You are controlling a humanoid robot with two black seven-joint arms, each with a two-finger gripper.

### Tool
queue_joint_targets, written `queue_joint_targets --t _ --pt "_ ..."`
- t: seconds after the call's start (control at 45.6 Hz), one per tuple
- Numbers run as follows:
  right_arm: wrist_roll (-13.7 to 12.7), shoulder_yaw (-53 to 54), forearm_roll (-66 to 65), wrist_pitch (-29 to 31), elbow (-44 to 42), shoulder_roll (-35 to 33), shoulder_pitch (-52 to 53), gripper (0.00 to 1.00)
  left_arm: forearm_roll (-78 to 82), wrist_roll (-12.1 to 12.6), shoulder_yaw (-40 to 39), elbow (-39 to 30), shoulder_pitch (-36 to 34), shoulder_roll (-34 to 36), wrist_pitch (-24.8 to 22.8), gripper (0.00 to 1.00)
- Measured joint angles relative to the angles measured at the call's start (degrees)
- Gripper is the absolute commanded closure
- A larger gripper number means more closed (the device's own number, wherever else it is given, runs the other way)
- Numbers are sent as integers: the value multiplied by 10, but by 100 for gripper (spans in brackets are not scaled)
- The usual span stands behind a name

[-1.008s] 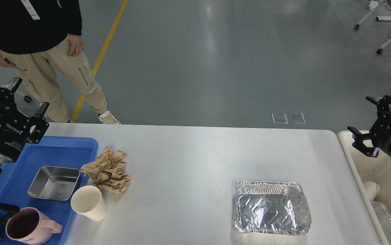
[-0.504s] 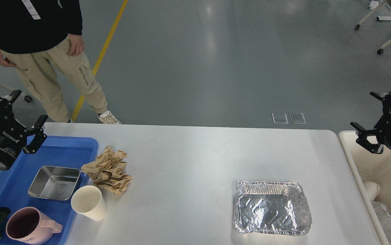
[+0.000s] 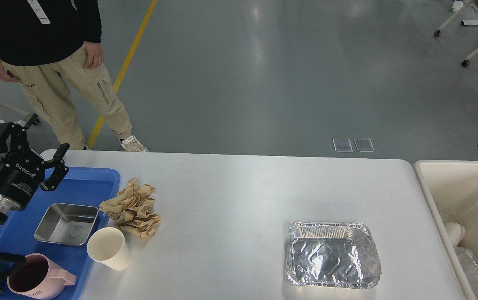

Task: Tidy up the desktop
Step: 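Lower the right gripper toward the table beside the foil tray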

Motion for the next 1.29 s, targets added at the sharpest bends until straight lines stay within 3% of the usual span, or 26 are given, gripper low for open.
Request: queue_joint_targets --t 0.219,0.46,0.789,1.052,1.293 --pt "16 -49 -142 18 56 -92 -10 0 3 0 2 1 2 -3 0 3" --pt "12 -150 -252 16 108 -153 -9 0 5 0 8 1 -2 -8 -1 3" --pt "3 -276 -294 -6 123 -183 -10 0 14 0 11 1 -4 -25 -1 3" --pt "7 -298 -285 -34 150 -214 -11 0 14 1 13 2 -9 -32 -1 3" --pt "8 -297 -284 -67 148 -182 -8 0 15 -1 13 4 -9 -33 0 3"
